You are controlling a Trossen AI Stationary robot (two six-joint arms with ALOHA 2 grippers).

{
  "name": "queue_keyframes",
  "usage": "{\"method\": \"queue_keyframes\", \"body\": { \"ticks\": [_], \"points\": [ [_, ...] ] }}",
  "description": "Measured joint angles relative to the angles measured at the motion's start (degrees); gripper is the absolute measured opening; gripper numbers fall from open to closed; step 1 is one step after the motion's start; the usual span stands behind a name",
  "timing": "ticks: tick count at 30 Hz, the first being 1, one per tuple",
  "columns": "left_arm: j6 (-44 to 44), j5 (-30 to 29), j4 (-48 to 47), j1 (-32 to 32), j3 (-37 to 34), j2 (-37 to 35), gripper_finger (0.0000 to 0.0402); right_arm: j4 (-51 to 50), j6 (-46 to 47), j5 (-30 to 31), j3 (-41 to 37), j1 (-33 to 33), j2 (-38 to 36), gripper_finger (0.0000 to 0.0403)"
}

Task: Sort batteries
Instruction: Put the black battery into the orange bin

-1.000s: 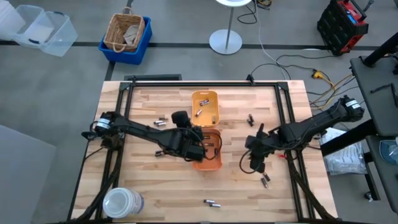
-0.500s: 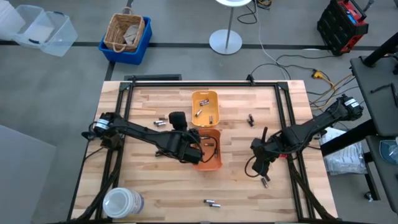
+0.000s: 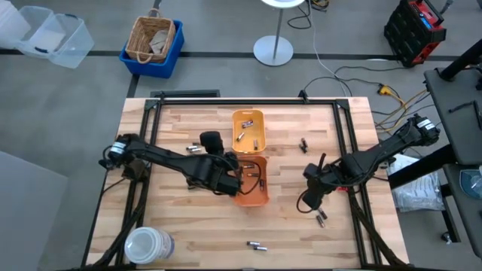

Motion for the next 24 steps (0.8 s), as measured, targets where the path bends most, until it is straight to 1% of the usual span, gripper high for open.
{"method": "queue_keyframes", "body": {
  "ticks": [2, 4, 6, 9, 11, 19, 24],
  "points": [
    [-0.7, 0.0, 0.0, -0.5, 0.0, -0.5, 0.0114, 1.3, -3.2, 2.4, 0.0, 0.4, 0.0, 0.0122],
    [-1.3, 0.0, 0.3, -1.1, 0.0, -0.9, 0.0114, 4.4, -8.9, 6.1, 0.0, 1.1, 0.0, 0.0117],
    [-1.5, 0.0, 0.4, -1.8, 0.0, -1.4, 0.0114, 7.9, -12.8, 9.4, 0.0, 1.3, 0.0, 0.0112],
    [-3.2, 0.0, 0.2, -3.3, 0.0, -2.3, 0.0114, 12.7, -15.9, 11.7, 0.1, 1.2, -0.1, 0.0104],
    [-4.5, 0.0, -0.7, -4.9, 0.0, -2.8, 0.0114, 13.4, -16.0, 13.3, 0.8, 1.2, -0.3, 0.0097],
    [-12.0, 0.0, -1.3, -12.5, -0.4, -5.5, 0.0114, 8.0, -16.4, 14.0, 4.5, 1.2, -0.4, 0.0074],
    [-16.3, 0.0, -2.1, -17.2, -0.9, -5.9, 0.0114, 7.0, -17.3, 14.2, 4.8, 1.2, -0.3, 0.0077]
  ]
}}
